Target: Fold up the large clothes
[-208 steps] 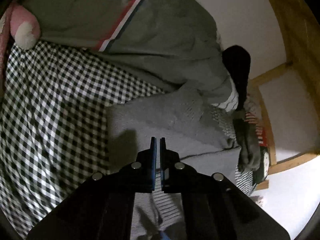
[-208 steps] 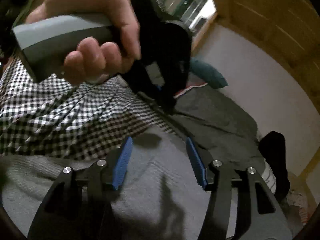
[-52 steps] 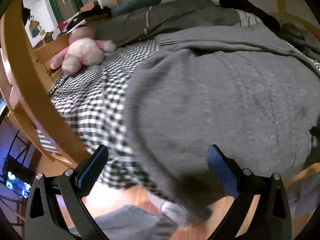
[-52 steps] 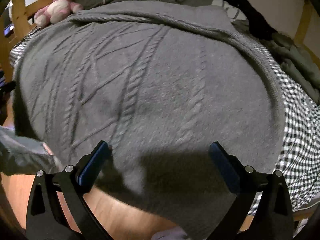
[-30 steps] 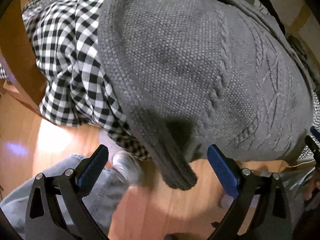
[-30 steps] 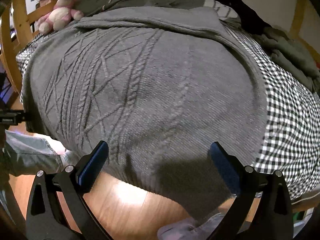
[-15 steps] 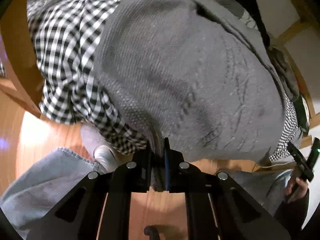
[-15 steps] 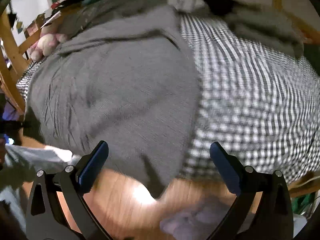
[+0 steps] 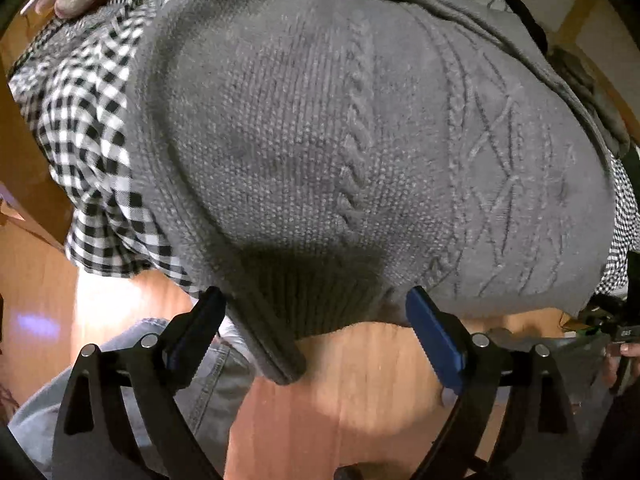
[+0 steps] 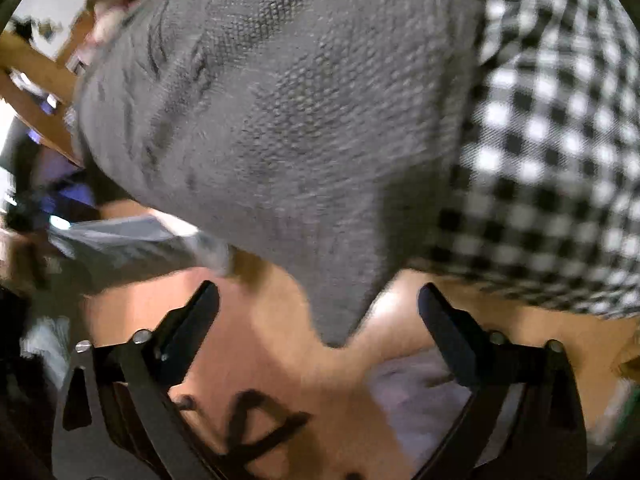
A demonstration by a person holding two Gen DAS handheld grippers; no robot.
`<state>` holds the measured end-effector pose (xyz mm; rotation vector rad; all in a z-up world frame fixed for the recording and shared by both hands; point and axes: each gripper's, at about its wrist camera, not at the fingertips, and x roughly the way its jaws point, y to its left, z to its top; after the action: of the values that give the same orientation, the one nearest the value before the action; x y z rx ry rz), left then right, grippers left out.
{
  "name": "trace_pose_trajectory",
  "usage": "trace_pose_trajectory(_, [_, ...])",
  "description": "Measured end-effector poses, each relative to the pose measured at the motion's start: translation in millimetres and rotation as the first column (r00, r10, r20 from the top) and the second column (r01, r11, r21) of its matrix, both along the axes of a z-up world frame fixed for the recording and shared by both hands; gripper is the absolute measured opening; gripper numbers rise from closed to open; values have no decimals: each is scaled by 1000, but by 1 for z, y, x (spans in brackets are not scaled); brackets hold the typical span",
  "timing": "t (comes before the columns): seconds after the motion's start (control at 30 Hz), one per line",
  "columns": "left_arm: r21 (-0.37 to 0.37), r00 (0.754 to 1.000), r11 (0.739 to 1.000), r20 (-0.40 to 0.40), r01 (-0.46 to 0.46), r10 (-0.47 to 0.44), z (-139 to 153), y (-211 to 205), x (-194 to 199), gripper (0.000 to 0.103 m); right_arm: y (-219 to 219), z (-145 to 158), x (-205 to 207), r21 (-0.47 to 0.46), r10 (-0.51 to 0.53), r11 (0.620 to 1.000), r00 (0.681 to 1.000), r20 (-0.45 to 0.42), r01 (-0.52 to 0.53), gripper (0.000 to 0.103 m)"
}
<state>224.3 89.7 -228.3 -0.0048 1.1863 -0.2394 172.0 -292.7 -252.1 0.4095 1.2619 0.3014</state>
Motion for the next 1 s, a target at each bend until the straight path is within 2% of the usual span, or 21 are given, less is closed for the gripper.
trace_pose_trajectory(0.07, [-25, 999, 1000, -43, -6, 5, -9, 0, 1, 90, -4, -3, 2, 88, -15, 996, 1000, -14, 16, 67])
trace_pose_trajectory(0.13, [-53, 998, 998, -61, -19, 16, -14, 1, 2, 90, -14, -5, 3, 154, -63, 986, 998, -24, 66, 65])
trace_pose_trajectory(0.17, [-62, 998, 998, -66, -23, 19, -16, 2, 2, 90, -20, -5, 3, 191, -84, 978, 996, -25, 88, 60])
trace_pose_trajectory(0.23, [-91, 997, 996, -75, -24, 18, -19, 5, 1, 90, -26, -2, 3, 216, -101, 971, 995, -16, 102, 47])
trace_pose_trajectory(0.27, [-111, 997, 994, -73, -23, 14, -19, 7, 1, 90, -26, -1, 1, 216, -99, 972, 995, -9, 98, 34])
trace_pose_trajectory(0.3, [-134, 998, 991, -67, -21, 12, -17, 9, 0, 84, -24, 2, 1, 208, -88, 974, 996, 3, 85, 28])
trace_pose_trajectory(0.33, [-145, 997, 989, -71, -23, 13, -18, 13, 0, 57, -22, 2, 1, 204, -85, 976, 996, 11, 81, 25])
trace_pose_trajectory(0.37, [-148, 996, 989, -92, -21, 7, -19, 16, 1, 37, -21, 5, 0, 203, -78, 977, 997, 26, 71, 15])
trace_pose_trajectory(0.4, [-146, 994, 989, -113, -20, 3, -21, 17, 2, 11, -17, 10, 2, 206, -74, 976, 996, 39, 65, 12])
trace_pose_trajectory(0.53, [-163, 993, 986, -117, -33, 14, -18, 29, 1, 6, -10, 20, 3, 230, -75, 972, 994, 79, 55, 10])
trace_pose_trajectory(0.63, [-181, 996, 983, -89, -12, -4, -2, 36, 5, 6, -15, 28, 0, 294, -83, 954, 992, 98, 51, 10])
trace_pose_trajectory(0.77, [-220, 999, 975, -33, 15, -23, 25, 45, 11, 6, -27, 45, -4, 409, -116, 911, 987, 113, 60, 10])
trace_pose_trajectory(0.87, [-221, 1000, 975, 7, 31, -30, 41, 55, 14, 6, -29, 57, -3, 413, -104, 909, 988, 117, 47, 10])
trace_pose_trajectory(1.0, [-218, 998, 974, 24, 57, -53, 49, 60, 15, 5, -35, 78, 3, 414, -108, 909, 986, 130, 45, 10])
